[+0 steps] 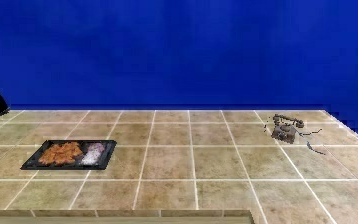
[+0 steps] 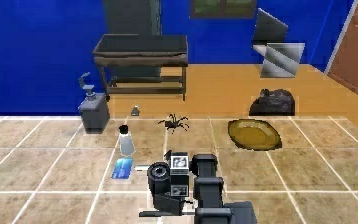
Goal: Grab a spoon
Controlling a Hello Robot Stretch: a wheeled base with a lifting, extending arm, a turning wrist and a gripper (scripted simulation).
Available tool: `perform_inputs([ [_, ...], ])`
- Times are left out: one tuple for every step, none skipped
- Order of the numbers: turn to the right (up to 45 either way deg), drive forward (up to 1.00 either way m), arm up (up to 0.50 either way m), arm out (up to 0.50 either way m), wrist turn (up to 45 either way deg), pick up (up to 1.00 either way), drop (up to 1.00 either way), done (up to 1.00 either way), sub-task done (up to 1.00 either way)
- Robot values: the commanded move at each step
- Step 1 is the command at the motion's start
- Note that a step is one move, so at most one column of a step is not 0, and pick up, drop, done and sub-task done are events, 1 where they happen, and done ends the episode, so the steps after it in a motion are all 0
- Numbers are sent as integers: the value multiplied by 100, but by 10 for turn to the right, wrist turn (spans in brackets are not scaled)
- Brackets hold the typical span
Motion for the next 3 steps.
perform_inputs([
  [0, 0, 0, 0, 0, 100, 0, 0, 0],
  [0, 0, 10, 0, 0, 0, 0, 0, 0],
  [0, 0, 0, 0, 0, 0, 0, 100, 0],
])
